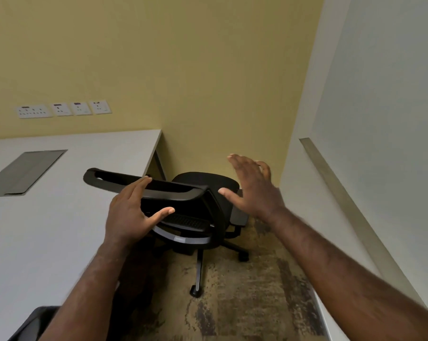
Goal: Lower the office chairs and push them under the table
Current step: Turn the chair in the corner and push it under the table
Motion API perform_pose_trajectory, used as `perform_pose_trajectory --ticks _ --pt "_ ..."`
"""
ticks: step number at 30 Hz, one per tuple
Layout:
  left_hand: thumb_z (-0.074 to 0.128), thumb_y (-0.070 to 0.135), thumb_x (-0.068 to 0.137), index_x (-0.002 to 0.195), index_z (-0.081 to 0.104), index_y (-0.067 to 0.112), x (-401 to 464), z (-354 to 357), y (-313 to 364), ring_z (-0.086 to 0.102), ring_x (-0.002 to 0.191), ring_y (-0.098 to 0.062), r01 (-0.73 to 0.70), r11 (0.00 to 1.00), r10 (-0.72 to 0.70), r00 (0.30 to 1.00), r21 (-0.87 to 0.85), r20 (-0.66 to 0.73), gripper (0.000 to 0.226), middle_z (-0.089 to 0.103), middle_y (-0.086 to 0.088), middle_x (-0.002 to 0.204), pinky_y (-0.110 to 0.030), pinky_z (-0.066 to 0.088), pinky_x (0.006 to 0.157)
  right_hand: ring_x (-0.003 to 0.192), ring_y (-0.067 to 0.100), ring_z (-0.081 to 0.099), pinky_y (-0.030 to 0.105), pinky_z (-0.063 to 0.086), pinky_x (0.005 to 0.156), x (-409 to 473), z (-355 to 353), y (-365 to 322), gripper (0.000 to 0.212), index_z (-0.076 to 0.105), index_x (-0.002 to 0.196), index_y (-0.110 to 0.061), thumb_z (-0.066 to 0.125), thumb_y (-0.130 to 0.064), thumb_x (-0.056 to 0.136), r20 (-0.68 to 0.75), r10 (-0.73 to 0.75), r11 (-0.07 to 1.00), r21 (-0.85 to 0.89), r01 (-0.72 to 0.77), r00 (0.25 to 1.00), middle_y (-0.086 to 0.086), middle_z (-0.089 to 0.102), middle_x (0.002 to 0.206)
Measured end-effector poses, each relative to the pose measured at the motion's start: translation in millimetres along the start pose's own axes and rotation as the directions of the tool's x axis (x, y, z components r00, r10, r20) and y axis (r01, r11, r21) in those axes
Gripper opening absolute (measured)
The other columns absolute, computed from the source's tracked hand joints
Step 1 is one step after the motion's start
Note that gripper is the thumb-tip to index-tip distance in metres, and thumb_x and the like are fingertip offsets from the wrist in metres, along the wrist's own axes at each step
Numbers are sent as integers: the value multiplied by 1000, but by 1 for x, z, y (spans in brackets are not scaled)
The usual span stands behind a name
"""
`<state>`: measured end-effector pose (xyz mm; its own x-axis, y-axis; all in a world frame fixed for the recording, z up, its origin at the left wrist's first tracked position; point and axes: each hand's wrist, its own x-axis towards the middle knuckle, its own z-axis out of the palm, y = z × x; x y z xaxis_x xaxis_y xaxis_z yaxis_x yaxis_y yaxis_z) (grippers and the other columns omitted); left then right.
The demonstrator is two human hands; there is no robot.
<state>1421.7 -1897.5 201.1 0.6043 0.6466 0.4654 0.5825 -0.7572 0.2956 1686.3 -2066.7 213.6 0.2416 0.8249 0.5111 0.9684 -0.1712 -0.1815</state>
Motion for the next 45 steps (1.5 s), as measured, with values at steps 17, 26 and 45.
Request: perform_pose_trajectory --ticks 17,26,45 --pt "54 77 73 118 60 26 64 43 -130 54 113 -20 -3 999 -2 993 42 118 69 62 3 117 -41 45 92 115 22 51 36 48 89 67 129 -97 62 41 136 -13 49 -53 89 198 -215 961 215 171 956 7 55 130" --pt "47 75 78 70 38 31 66 57 -143 33 62 -13 -151 987 148 987 49 57 46 33 14 63 -33 25 61 46 16 50 27 31 43 73 135 -100 40 51 72 -16 66 -53 77 187 -165 984 -29 174 968 -2 51 56" --pt "47 81 75 75 46 26 27 91 9 38 66 -11 47 960 -66 996 277 60 55 42 11 69 -30 30 65 54 19 49 31 32 54 46 86 12 28 59 70 -20 65 -48 71 324 -90 992 -53 113 942 -3 52 58"
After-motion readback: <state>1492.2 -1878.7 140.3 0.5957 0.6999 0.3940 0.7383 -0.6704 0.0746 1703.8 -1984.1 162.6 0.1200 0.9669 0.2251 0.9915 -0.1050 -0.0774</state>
